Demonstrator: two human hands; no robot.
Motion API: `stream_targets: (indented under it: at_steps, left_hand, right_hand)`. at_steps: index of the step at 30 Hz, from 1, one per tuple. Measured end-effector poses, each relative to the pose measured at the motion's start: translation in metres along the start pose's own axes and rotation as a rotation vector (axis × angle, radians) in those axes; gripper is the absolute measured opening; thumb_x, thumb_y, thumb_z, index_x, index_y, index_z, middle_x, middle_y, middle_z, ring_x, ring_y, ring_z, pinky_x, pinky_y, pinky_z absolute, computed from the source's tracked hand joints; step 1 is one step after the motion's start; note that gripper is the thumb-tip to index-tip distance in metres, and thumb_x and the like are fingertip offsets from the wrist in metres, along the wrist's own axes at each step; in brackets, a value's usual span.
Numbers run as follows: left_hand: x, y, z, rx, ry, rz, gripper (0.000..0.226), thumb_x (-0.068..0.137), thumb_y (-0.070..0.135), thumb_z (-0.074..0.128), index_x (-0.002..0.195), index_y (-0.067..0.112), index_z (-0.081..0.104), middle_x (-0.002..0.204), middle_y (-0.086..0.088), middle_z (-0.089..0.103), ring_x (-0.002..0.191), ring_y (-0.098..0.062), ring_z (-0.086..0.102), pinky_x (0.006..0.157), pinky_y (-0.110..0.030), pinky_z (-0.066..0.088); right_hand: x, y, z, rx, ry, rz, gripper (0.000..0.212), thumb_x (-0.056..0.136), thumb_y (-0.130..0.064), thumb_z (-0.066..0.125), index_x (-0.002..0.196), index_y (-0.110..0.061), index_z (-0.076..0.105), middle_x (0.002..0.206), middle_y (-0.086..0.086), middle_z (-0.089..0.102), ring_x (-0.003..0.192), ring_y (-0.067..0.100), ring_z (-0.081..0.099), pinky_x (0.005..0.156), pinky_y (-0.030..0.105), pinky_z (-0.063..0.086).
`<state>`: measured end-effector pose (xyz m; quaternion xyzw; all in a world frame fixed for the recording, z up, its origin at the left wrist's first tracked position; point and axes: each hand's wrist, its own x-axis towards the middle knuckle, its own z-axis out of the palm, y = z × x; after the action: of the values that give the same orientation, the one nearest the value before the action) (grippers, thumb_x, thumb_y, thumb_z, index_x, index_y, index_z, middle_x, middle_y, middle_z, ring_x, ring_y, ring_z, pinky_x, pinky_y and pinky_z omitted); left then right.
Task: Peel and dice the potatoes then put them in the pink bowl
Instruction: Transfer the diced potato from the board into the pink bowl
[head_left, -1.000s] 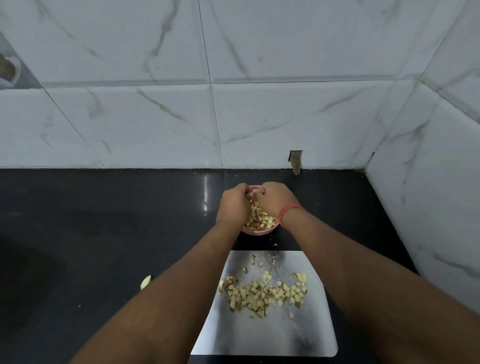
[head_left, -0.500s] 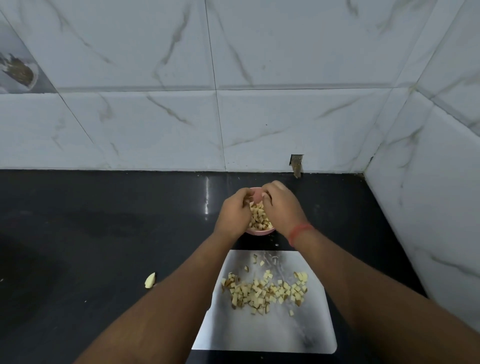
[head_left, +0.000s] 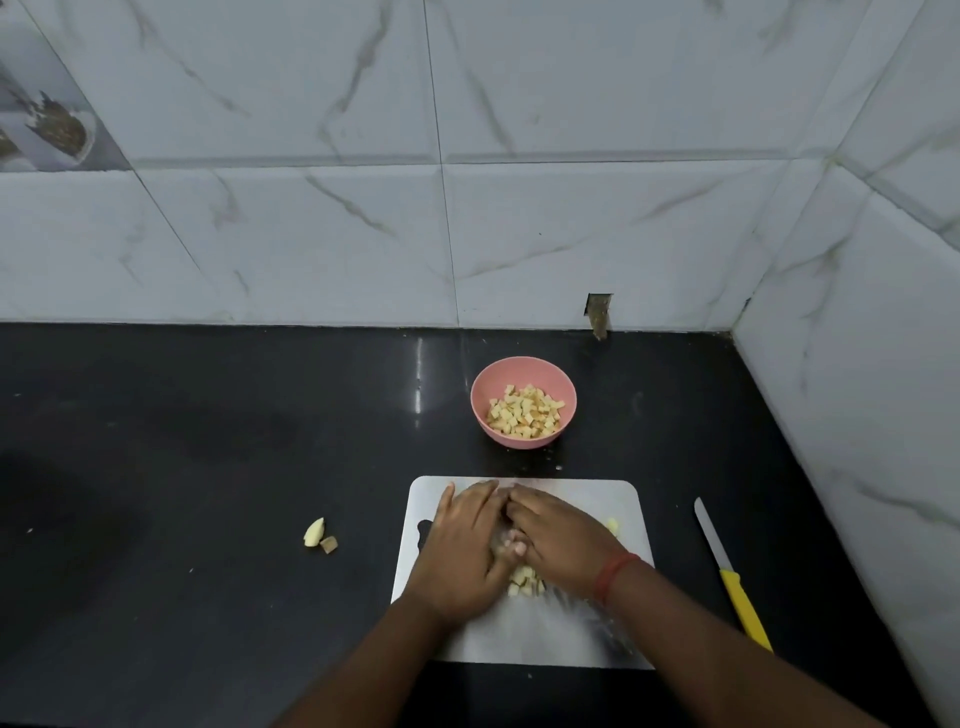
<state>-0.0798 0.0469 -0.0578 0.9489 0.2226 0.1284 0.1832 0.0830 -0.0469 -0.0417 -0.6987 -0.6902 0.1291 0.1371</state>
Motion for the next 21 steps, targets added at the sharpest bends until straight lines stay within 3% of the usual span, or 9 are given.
stream_targets:
  at_steps: [1,3,7,10,13,16,19,21]
  left_hand:
    - [-0.002,0.002,0.0,0.015,-0.043,0.008,0.067,0.099,0.058,0.033,0.152,0.017,0.037,0.158,-0.001,0.036,0.149,-0.011,0.021,0.125,-0.046,0.005]
    - [-0.004,0.004,0.001,0.058,-0.111,0.022,0.075,0.098,0.065,0.027,0.156,0.018,0.03,0.164,-0.001,0.026,0.153,-0.012,0.012,0.125,-0.047,0.002]
    - [-0.005,0.004,0.003,0.172,-0.201,0.042,0.088,0.092,0.078,0.017,0.16,0.022,0.017,0.168,0.0,0.008,0.155,-0.013,-0.002,0.124,-0.048,-0.001]
    - [-0.003,0.008,0.006,0.191,-0.252,0.058,0.087,0.093,0.077,0.02,0.161,0.023,0.008,0.168,0.002,-0.003,0.154,-0.014,-0.009,0.124,-0.046,-0.003]
    - [0.003,0.014,0.012,0.169,-0.25,0.045,0.074,0.1,0.062,0.021,0.161,0.021,0.011,0.169,-0.001,0.002,0.155,-0.016,-0.005,0.125,-0.041,-0.003]
    - [0.005,0.016,0.018,0.126,-0.201,-0.003,0.065,0.102,0.051,0.017,0.157,0.018,0.027,0.166,-0.001,0.021,0.153,-0.018,0.014,0.125,-0.039,0.01]
    - [0.002,0.016,0.022,0.095,-0.056,0.003,0.047,0.104,0.042,0.026,0.135,0.019,0.053,0.141,-0.001,0.047,0.125,-0.019,0.044,0.108,-0.037,0.037]
    - [0.002,0.017,0.024,0.084,0.006,-0.002,0.036,0.103,0.037,0.03,0.118,0.02,0.057,0.122,0.0,0.051,0.104,-0.017,0.046,0.093,-0.035,0.043]
  right_hand:
    - [-0.005,0.0,-0.001,0.02,-0.02,-0.02,0.047,0.097,-0.033,0.037,0.139,-0.015,0.048,0.144,-0.001,0.044,0.131,0.012,0.041,0.113,0.031,0.032]
    - [-0.017,0.002,-0.005,0.048,-0.018,-0.042,0.045,0.097,-0.033,0.038,0.138,-0.02,0.05,0.142,-0.006,0.048,0.129,0.008,0.042,0.113,0.028,0.032]
    - [-0.051,0.02,-0.015,-0.009,0.146,0.164,0.053,0.099,-0.046,0.033,0.148,-0.027,0.038,0.153,-0.011,0.034,0.142,0.0,0.022,0.121,0.026,0.014]
    - [-0.065,0.02,-0.003,-0.095,0.079,0.238,0.064,0.097,-0.055,0.03,0.154,-0.027,0.022,0.161,-0.01,0.015,0.147,0.002,0.005,0.121,0.024,-0.002]
    - [-0.059,0.009,0.01,-0.121,0.043,0.171,0.068,0.096,-0.056,0.028,0.155,-0.024,0.018,0.162,-0.008,0.009,0.148,0.003,-0.002,0.121,0.029,-0.001]
    - [-0.048,0.002,0.016,-0.148,0.069,0.101,0.067,0.096,-0.053,0.033,0.153,-0.018,0.028,0.16,-0.002,0.024,0.148,0.01,0.014,0.119,0.031,0.005]
    - [-0.043,0.004,0.018,-0.167,0.095,0.055,0.062,0.096,-0.055,0.038,0.143,-0.015,0.044,0.147,0.001,0.045,0.138,0.015,0.037,0.118,0.032,0.022]
    - [-0.042,0.005,0.018,-0.166,0.133,0.024,0.055,0.094,-0.055,0.044,0.133,-0.017,0.052,0.134,-0.003,0.053,0.125,0.016,0.046,0.111,0.031,0.036]
